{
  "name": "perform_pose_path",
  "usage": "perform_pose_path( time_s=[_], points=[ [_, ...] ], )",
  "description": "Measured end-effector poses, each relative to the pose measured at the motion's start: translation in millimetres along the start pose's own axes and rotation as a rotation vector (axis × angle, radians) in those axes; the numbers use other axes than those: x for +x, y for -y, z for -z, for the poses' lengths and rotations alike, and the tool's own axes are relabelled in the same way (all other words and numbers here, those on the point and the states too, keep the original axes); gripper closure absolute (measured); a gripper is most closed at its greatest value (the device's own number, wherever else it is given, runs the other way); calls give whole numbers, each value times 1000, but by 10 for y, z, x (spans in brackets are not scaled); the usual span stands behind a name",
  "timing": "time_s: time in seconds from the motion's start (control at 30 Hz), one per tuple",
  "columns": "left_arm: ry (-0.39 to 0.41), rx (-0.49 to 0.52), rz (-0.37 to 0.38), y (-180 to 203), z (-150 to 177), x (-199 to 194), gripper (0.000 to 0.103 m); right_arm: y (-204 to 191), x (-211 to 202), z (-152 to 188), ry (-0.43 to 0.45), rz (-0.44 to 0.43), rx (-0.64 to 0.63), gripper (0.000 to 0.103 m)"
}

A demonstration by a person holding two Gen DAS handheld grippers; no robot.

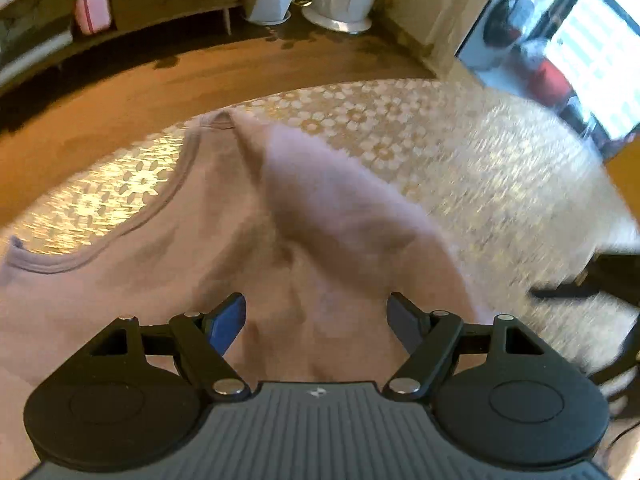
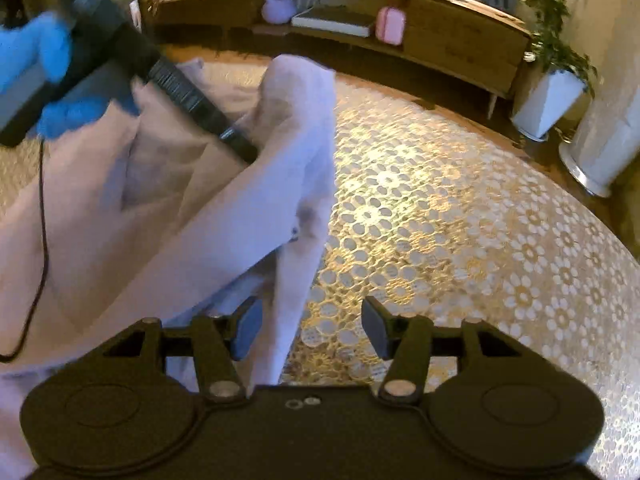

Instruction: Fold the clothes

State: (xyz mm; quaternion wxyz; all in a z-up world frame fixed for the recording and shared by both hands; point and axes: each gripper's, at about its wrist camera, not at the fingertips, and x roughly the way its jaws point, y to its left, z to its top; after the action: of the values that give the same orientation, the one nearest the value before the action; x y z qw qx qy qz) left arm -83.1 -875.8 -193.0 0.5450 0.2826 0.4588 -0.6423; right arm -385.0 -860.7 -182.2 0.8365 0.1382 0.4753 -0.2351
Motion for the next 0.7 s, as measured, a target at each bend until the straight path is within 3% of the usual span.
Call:
perform_pose_path(
  time_s=[0.13,0.2,0.27,0.3,0.4,0.53,0.7],
  points=[
    [6,-97,127,-43,-71,42,27,-148,84,31,-4,-11,-13,0],
    [-4,-124,156,-83,-84,70,31,-183,121,8,2,-13,-3,0],
    [-16,-131,163,-110,-83,89,50,-198,174,-39,11,-20,9,0],
    [-24,-132,162,-119,-80,99,71,-193,169,-48,15,-20,16,0],
    [-31,-129,150,-105,-36,77,93,-197,117,-53,38,-6,32,0],
    [-8,-110,91,-122,8,-72,100,-147,164,-63,59,25,43,0],
    [-26,-188,-14,-493,127,-149,101,-152,252,-82,79,64,1,0]
  ],
)
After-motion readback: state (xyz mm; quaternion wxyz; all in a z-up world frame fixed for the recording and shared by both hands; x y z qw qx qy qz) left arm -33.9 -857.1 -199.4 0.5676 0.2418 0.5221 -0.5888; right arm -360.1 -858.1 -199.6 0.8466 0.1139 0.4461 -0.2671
